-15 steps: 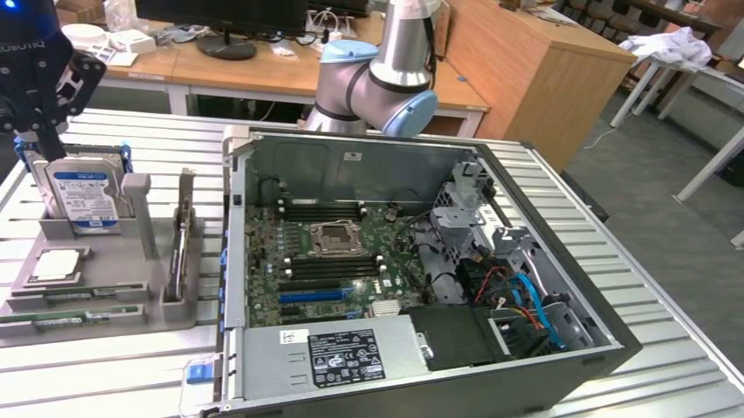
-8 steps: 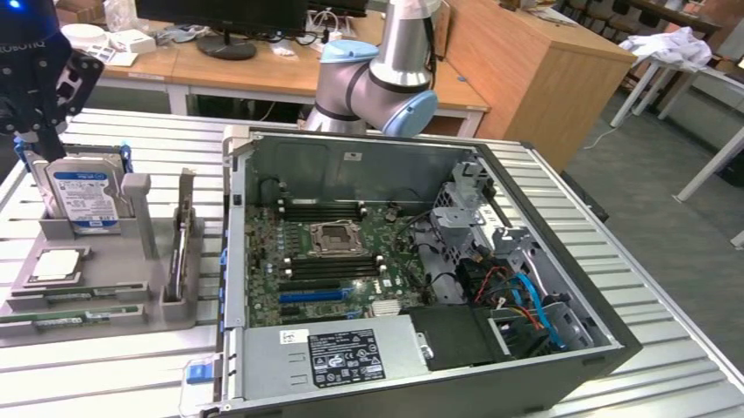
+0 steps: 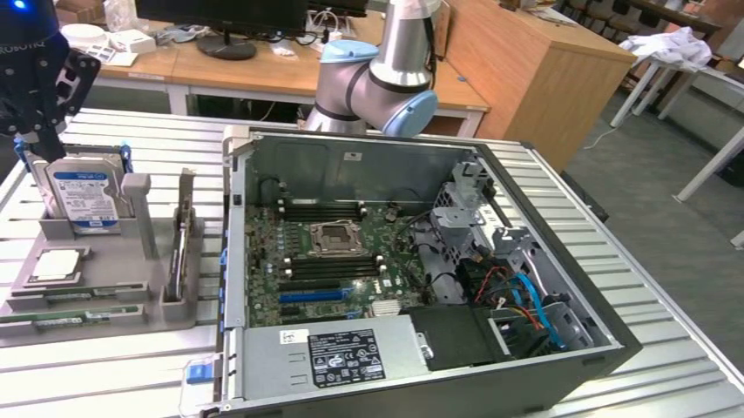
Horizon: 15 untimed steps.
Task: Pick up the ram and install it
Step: 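Pick up the ram and move it above insertion slot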
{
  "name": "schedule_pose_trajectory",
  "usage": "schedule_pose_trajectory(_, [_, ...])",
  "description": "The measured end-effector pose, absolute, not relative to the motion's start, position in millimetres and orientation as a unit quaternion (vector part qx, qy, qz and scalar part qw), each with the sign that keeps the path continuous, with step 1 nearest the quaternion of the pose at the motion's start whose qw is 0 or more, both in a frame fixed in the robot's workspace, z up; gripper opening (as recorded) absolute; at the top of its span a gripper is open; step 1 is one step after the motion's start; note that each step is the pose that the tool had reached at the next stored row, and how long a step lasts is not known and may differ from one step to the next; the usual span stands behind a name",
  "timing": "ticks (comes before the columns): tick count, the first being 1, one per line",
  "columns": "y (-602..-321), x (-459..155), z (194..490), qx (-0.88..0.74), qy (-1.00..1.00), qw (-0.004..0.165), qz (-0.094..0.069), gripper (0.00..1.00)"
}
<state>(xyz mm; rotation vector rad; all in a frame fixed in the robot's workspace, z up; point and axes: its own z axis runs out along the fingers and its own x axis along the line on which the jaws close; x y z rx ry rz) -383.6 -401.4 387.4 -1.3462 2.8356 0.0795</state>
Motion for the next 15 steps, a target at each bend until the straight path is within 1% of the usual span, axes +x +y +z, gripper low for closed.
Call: schedule_pose_trajectory(15, [-401.4, -383.6, 386.7, -0.496, 0.868, -0.001, 0.025, 0.11])
